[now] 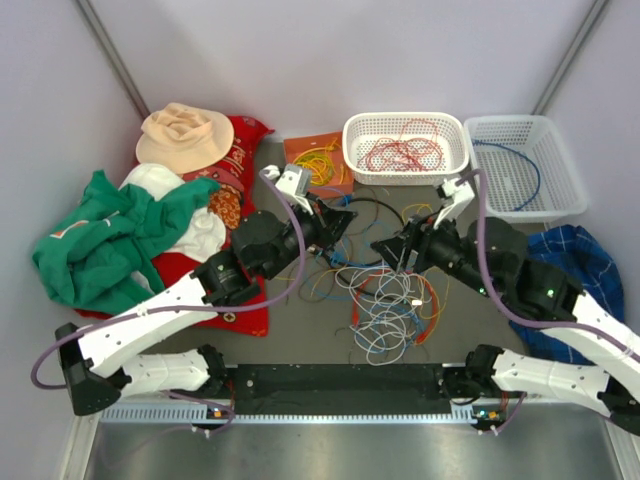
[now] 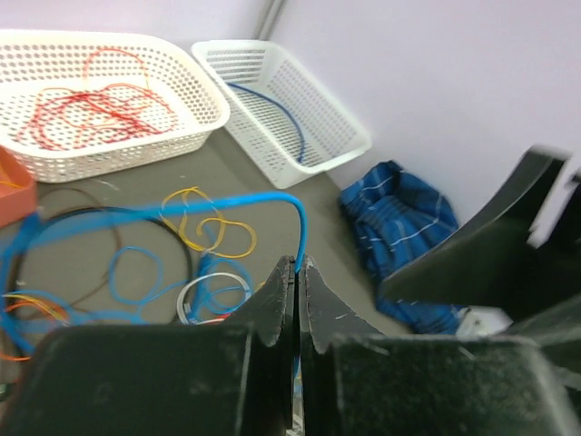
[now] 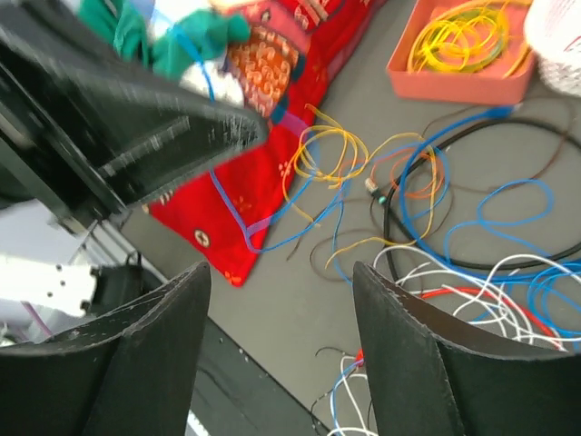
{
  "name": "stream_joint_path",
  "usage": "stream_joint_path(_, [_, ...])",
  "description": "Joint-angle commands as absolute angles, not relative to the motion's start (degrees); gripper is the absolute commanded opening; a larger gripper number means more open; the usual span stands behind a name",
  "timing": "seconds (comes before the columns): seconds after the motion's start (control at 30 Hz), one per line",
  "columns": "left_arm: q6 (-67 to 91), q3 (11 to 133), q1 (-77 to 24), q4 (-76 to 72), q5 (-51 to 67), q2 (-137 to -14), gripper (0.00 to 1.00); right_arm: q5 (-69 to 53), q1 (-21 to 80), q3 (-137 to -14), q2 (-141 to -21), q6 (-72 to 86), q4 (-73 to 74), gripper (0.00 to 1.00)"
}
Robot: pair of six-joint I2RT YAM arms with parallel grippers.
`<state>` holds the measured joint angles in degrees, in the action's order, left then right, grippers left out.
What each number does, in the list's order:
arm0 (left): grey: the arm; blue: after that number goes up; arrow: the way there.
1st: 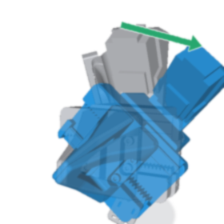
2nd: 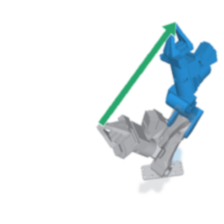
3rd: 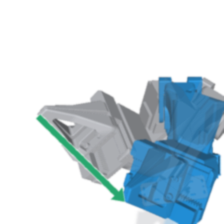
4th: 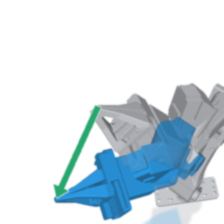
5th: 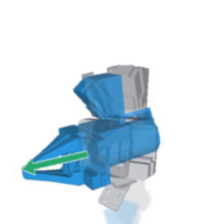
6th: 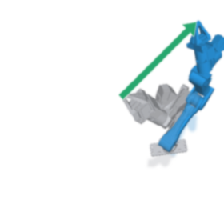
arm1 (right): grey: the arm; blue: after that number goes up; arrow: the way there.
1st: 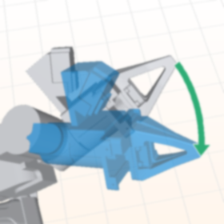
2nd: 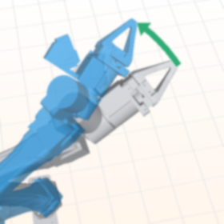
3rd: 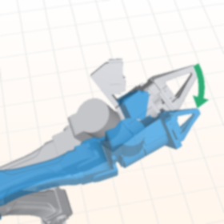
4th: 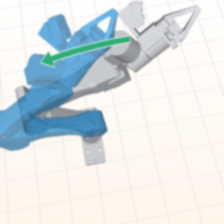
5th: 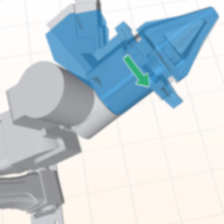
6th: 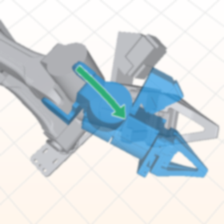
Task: Untangle the cables
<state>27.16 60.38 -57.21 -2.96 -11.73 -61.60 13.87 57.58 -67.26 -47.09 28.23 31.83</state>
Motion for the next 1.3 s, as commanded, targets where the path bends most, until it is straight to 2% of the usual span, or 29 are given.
stream_joint_path(0.0, [34.88,64.95,-57.04,-2.10,-8.62,-64.68,0.00,8.71,57.39,-64.08,-45.27,27.60,18.58,0.62])
stream_joint_path(0.17, [39.46,63.81,-57.04,-6.85,-5.45,-65.30,0.00,5.90,57.48,-61.26,-44.30,25.93,12.13,0.58])
stream_joint_path(0.57, [43.15,63.81,-56.87,-9.32,-3.51,-66.09,0.00,6.06,57.48,-58.54,-49.65,25.23,9.41,0.52])
stream_joint_path(0.87, [42.98,63.72,-56.87,-8.97,-4.48,-65.22,0.00,7.47,57.48,-57.83,-49.22,25.49,10.02,0.48])
stream_joint_path(0.97, [42.01,63.98,-56.87,-8.26,-5.71,-65.13,0.00,6.77,57.48,-57.22,-47.99,25.93,10.37,0.50])
stream_joint_path(1.1, [40.78,64.77,-56.78,-7.73,-6.68,-65.21,0.00,7.55,57.48,-55.73,-45.80,26.45,11.69,0.66])
stream_joint_path(1.27, [41.04,65.13,-56.78,-8.26,-5.72,-66.35,0.00,8.35,57.57,-54.84,-44.65,26.54,12.57,0.67])
